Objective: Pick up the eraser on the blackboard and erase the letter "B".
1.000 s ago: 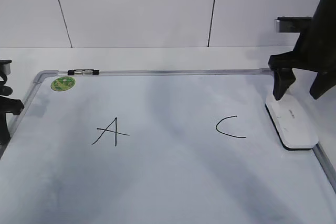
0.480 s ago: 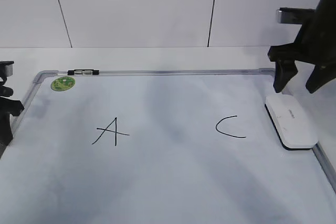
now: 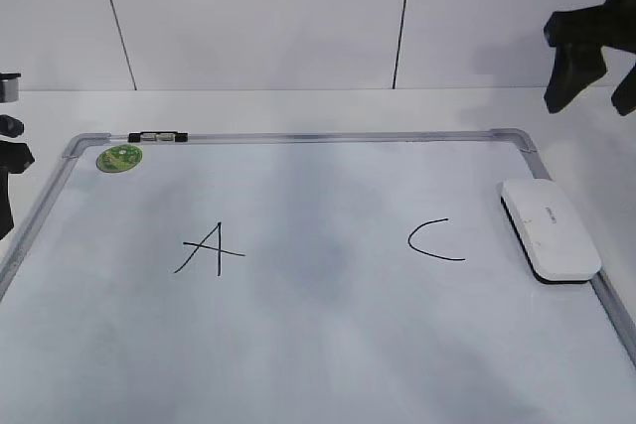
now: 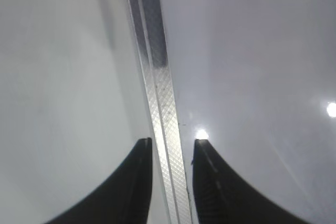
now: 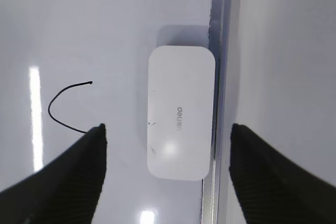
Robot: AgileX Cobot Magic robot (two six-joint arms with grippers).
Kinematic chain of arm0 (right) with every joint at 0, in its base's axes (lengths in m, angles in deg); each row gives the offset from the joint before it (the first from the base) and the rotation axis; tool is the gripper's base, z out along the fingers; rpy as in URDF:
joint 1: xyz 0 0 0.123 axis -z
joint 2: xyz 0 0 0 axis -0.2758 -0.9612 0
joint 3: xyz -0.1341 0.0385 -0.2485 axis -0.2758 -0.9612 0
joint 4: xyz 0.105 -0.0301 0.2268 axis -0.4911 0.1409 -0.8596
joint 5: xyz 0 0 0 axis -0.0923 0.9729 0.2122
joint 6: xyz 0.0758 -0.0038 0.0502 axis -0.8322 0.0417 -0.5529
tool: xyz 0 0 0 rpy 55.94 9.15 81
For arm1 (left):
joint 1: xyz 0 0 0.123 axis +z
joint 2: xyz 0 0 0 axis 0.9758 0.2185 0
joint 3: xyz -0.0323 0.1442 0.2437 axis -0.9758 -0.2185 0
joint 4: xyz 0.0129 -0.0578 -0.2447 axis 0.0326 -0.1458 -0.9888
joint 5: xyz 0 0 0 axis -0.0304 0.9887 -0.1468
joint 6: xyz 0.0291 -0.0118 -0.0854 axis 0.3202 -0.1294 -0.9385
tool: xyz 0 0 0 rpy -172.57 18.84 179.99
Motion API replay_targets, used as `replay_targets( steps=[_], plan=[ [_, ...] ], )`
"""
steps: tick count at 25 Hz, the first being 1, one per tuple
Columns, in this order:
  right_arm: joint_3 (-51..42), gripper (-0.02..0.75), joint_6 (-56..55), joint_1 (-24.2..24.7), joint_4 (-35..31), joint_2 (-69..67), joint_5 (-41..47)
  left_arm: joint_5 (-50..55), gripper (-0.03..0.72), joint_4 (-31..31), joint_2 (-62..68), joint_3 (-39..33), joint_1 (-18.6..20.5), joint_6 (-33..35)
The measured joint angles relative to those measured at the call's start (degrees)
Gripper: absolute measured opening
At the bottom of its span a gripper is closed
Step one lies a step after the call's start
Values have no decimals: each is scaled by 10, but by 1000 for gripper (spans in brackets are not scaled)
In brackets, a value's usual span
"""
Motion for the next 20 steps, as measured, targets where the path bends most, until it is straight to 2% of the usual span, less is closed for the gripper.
replay_targets(
  steps=[10,16,20],
  plan=[
    [-10,543,0,0,0,103,4,6,209,2,-35,-11,0,0],
    [-120,543,0,0,1,202,6,12,210,9,-124,-55,0,0],
    [-187,543,0,0,48,252,10,16,210,12,-189,-80,0,0]
  ],
)
